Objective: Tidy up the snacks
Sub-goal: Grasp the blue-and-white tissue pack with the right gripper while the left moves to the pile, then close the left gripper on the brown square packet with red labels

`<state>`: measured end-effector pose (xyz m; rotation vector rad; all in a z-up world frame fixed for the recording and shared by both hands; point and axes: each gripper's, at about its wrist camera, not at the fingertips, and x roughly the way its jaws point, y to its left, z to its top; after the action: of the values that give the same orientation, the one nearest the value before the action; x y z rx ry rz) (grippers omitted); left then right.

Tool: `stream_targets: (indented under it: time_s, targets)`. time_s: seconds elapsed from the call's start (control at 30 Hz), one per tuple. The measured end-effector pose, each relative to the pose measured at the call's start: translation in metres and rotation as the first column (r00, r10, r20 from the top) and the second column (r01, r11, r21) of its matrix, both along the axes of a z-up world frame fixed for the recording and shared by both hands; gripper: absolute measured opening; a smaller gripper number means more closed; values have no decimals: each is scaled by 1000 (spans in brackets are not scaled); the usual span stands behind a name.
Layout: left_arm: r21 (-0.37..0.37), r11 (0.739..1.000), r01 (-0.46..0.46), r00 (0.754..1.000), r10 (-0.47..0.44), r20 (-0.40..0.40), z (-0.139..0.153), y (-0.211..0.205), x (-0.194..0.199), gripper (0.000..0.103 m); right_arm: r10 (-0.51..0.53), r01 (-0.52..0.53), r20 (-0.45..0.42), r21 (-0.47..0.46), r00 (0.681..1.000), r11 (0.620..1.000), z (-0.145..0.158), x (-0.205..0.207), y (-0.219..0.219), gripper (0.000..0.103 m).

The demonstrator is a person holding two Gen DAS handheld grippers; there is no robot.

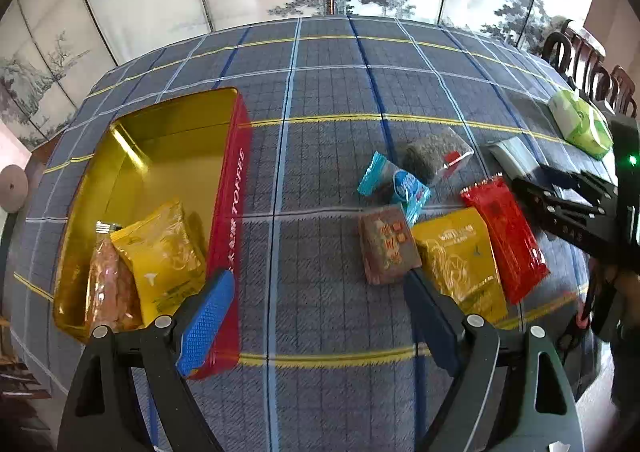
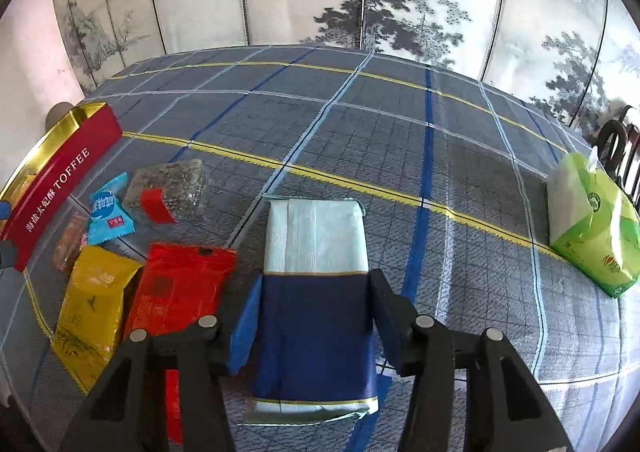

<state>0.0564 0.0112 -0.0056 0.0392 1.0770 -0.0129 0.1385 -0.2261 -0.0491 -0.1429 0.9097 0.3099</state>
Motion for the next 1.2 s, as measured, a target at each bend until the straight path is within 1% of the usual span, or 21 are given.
stream_targets:
  time_s: [0.07, 0.13, 0.3, 0.43, 0.53, 0.63, 0.67, 0.8, 0.87, 0.93, 1.2]
  targets:
    - [-14, 1000, 1, 1000, -1, 2, -2, -1, 4, 84, -15, 15, 13, -20, 1000, 1000, -1, -1, 0, 52]
    - [-17, 1000, -1, 1000, 1, 0, -4, -4, 8, 84, -52, 52, 24, -23, 998, 998, -1, -2, -3, 52]
    - [-20, 1000, -2, 1000, 2, 2, -6, -9, 15, 84, -197, 197, 22, -17, 980, 980, -1, -1, -29, 51]
    - [-51, 999, -1, 1000, 1, -9, -9, -14, 22, 84, -242, 242, 21, -14, 970, 970, -1, -7, -37, 51]
    - [-53, 999, 0, 1000, -1, -18, -13, -18, 27, 83, -249, 250, 20, -14, 968, 968, -1, -7, -36, 51]
    - [-64, 998, -8, 999, 6, -37, -20, -19, 32, 74, -252, 252, 21, -16, 968, 968, -2, -5, -36, 51]
    - [-70, 997, -18, 999, 14, -51, -24, -18, 34, 70, -252, 252, 21, -16, 968, 968, -2, -5, -36, 51]
    - [-122, 992, -37, 997, 28, -75, -30, -13, 39, 67, -252, 252, 21, -16, 968, 968, -2, -6, -35, 51]
    - [-113, 993, -25, 998, 18, -66, -30, -15, 38, 63, -252, 252, 21, -17, 968, 968, -2, -6, -35, 51]
    - [-124, 992, -13, 998, 5, -65, -29, -16, 37, 57, -251, 252, 21, -16, 968, 968, -2, -6, -35, 51]
    - [-116, 993, -30, 997, 21, -72, -27, -11, 35, 56, -251, 251, 20, -12, 968, 968, -3, -9, -34, 53]
